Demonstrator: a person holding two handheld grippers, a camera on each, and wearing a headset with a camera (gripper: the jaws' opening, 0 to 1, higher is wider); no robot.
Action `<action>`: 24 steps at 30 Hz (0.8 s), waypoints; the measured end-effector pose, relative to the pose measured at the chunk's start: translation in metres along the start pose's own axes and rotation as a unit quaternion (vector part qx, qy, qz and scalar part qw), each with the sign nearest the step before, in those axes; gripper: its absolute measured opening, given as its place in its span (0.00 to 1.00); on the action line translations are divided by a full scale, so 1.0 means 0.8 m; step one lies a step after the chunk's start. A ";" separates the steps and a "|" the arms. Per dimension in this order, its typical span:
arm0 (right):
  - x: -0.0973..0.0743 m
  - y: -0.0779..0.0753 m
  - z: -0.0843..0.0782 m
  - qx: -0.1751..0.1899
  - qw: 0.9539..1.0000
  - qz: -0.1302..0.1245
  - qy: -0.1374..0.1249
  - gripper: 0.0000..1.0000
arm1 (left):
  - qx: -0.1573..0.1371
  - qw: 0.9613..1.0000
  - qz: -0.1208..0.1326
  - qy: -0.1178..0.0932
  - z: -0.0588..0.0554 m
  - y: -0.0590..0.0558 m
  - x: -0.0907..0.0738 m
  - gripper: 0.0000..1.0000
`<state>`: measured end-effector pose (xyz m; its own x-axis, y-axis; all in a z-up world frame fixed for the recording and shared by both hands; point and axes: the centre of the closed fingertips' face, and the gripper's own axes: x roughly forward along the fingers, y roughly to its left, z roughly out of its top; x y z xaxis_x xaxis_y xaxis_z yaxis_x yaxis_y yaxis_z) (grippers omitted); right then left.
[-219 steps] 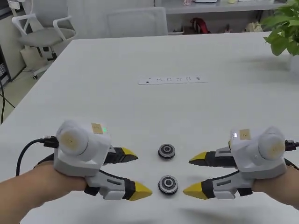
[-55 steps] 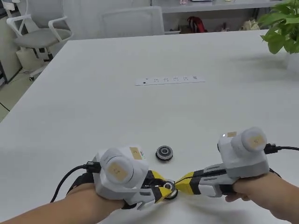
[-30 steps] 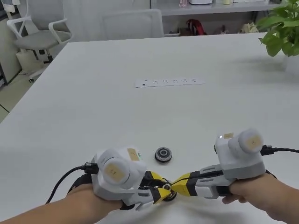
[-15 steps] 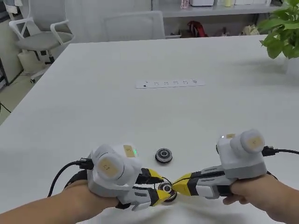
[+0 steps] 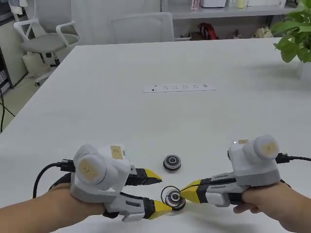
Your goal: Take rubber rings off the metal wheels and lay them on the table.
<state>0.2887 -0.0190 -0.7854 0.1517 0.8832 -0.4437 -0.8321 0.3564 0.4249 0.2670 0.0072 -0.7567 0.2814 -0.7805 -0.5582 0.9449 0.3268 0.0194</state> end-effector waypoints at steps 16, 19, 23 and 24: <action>0.002 0.016 0.013 -0.013 1.000 0.023 -0.004 0.00 | -0.022 1.000 0.016 -0.002 -0.019 0.006 -0.044 0.55; 0.004 0.020 0.019 -0.017 0.999 0.028 -0.004 0.00 | -0.025 0.999 0.024 -0.002 -0.024 0.010 -0.052 0.58; 0.009 0.025 0.026 -0.021 0.999 0.033 -0.005 0.00 | -0.035 0.999 0.037 -0.006 -0.028 0.016 -0.065 0.60; 0.010 0.026 0.027 -0.021 0.999 0.034 -0.005 0.00 | -0.037 0.998 0.040 -0.007 -0.029 0.018 -0.069 0.60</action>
<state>0.2844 0.0021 -0.7634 0.0990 0.9083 -0.4063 -0.8626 0.2819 0.4200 0.2613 0.0671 -0.7449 0.3590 -0.7568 -0.5463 0.9042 0.4272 0.0024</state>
